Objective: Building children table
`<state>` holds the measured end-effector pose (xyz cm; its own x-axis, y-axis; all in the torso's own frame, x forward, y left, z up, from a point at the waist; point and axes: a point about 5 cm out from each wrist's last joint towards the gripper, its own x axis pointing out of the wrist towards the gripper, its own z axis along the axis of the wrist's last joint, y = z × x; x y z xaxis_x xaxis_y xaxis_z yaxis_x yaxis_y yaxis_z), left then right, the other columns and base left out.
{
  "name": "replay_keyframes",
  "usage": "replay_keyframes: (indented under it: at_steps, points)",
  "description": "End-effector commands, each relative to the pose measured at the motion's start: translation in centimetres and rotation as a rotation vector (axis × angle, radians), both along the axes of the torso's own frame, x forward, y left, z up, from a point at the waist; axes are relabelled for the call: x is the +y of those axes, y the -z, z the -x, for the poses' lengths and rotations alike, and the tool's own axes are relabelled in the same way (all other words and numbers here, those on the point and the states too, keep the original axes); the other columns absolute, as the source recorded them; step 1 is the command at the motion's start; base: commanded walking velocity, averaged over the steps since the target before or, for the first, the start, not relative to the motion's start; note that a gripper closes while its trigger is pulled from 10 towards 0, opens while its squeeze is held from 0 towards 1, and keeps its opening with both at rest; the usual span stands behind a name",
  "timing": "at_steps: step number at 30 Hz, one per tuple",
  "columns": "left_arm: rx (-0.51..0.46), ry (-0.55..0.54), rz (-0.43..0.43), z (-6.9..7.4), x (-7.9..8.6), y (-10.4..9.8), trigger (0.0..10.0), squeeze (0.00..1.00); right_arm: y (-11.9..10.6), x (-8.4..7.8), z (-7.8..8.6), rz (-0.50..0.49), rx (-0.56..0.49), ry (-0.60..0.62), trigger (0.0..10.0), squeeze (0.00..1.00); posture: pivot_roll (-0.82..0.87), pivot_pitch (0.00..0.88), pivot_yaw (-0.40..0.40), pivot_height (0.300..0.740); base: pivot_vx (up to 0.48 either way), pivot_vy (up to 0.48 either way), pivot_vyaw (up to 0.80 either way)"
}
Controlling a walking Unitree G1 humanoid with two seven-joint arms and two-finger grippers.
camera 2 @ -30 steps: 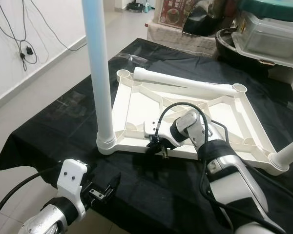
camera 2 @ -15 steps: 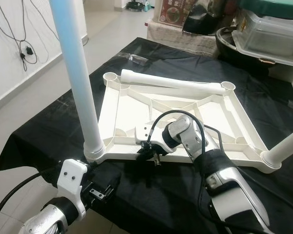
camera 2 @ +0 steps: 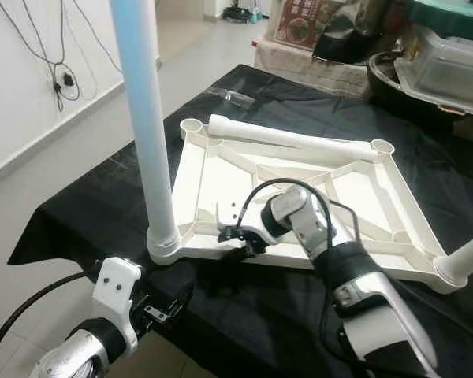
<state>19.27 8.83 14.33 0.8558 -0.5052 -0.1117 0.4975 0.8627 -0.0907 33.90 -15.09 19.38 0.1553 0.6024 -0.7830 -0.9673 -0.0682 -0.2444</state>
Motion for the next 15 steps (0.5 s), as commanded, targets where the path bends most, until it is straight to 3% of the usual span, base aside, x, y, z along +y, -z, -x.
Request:
replay_keyframes:
  at_steps: [1, 5, 8, 10, 11, 15]
  points:
    - [0.015, 0.006, -0.011, 0.0, 0.0, 0.5, 10.0, 0.0, 0.1, -0.4, 0.4, 0.005, 0.027, -0.016, 10.0, 0.0, 0.2, 0.112, -0.083, 0.74, 0.0, 0.0, 0.0]
    - [0.014, 0.002, -0.023, -0.4, 0.2, 0.8, 10.0, 0.0, -0.5, -1.8, 0.5, 0.027, 0.026, -0.008, 10.0, 0.0, 0.2, 0.098, -0.08, 0.74, 0.0, 0.0, 0.0]
    - [0.011, -0.004, -0.031, -0.7, 0.4, 1.0, 10.0, 0.0, -1.7, -4.3, 0.2, 0.034, 0.027, 0.047, 10.0, 0.0, 0.19, 0.083, -0.075, 0.74, 0.0, 0.0, 0.0]
    - [0.011, -0.005, -0.032, -0.8, 0.4, 1.1, 10.0, 0.0, -2.0, -4.7, 0.2, 0.032, 0.029, 0.06, 10.0, 0.0, 0.19, 0.083, -0.075, 0.74, 0.0, 0.0, 0.0]
    - [0.008, -0.013, -0.04, -1.0, 0.5, 1.2, 10.0, 0.0, -2.5, -6.0, -0.3, 0.012, 0.0, 0.137, 10.0, 0.0, 0.19, 0.076, -0.073, 0.74, 0.0, 0.0, 0.0]
    - [-0.002, -0.021, -0.052, -1.2, 0.6, 1.2, 10.0, 0.0, -2.8, -6.8, -0.9, -0.023, -0.038, 0.221, 10.0, 0.0, 0.19, 0.071, -0.07, 0.74, 0.0, 0.0, 0.0]
